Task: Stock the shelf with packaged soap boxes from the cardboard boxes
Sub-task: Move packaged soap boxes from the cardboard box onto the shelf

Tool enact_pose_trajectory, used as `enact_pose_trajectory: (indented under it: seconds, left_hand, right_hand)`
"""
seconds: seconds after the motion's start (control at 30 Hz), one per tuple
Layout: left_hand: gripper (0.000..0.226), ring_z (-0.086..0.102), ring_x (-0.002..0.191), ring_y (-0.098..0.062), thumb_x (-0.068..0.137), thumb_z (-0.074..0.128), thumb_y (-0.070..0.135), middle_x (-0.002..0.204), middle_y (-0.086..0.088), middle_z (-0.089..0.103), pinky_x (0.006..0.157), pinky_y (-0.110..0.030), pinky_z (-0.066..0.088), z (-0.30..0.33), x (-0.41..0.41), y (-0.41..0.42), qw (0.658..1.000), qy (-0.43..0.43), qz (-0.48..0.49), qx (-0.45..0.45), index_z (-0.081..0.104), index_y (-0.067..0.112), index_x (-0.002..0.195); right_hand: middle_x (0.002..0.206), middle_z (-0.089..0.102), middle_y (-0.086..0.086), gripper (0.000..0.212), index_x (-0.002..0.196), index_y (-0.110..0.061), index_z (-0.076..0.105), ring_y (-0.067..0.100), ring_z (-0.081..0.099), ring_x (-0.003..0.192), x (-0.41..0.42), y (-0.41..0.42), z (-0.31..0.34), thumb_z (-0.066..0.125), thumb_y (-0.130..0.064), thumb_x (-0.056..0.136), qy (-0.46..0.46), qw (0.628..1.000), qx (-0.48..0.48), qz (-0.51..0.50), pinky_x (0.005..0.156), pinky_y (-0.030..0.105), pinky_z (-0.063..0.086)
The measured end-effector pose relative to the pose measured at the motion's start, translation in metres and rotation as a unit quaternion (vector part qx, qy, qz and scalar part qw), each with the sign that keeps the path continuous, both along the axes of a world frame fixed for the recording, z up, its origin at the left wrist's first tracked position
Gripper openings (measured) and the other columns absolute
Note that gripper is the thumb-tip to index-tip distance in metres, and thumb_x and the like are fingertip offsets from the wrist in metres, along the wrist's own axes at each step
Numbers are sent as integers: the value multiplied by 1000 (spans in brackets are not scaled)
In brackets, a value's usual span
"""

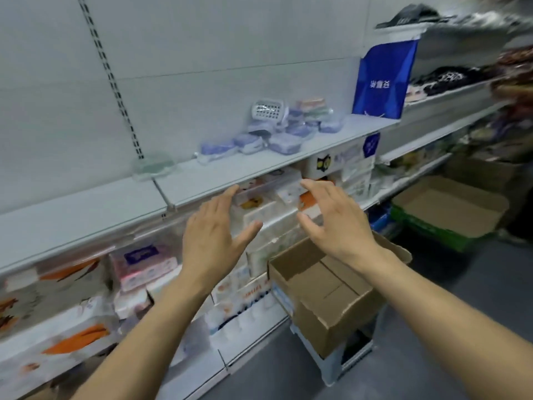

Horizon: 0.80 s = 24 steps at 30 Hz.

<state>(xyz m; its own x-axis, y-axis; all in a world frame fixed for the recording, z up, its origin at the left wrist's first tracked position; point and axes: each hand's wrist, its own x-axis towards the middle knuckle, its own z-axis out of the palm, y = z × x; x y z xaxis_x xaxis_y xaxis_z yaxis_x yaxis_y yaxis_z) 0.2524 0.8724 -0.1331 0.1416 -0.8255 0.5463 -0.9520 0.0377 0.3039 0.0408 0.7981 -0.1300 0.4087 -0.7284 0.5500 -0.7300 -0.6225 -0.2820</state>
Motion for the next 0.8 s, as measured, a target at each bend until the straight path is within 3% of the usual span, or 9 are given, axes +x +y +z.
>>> enact_pose_trajectory:
  seconds: [0.13, 0.5, 0.8]
  left_hand:
    - [74, 50, 125, -20, 87, 56, 61, 139, 0, 53, 101, -39, 41, 5, -45, -75, 999, 15, -37, -11, 36, 23, 147]
    - [72, 40, 134, -18, 89, 60, 52, 149, 1, 42, 109, -40, 38, 17, -112, -322, 994, 98, -51, -16, 31, 26, 149]
    - [72, 37, 136, -14, 89, 62, 51, 149, 5, 40, 110, -31, 32, 35, -126, -473, 993, 88, -70, 24, 30, 27, 149]
  right_hand:
    - [140, 45, -2, 57, 146, -26, 35, 19, 42, 128, -44, -62, 9, 54, -40, 93, -9, 1000, 1, -18, 99, 42, 43]
    - [143, 41, -3, 60, 146, -28, 32, 17, 38, 131, -118, -307, 42, 56, -40, 93, 13, 1000, 22, -11, 100, 39, 42]
    - [146, 34, -4, 66, 148, -31, 29, 18, 35, 133, -144, -475, 57, 59, -45, 90, 23, 996, 83, 19, 101, 42, 42]
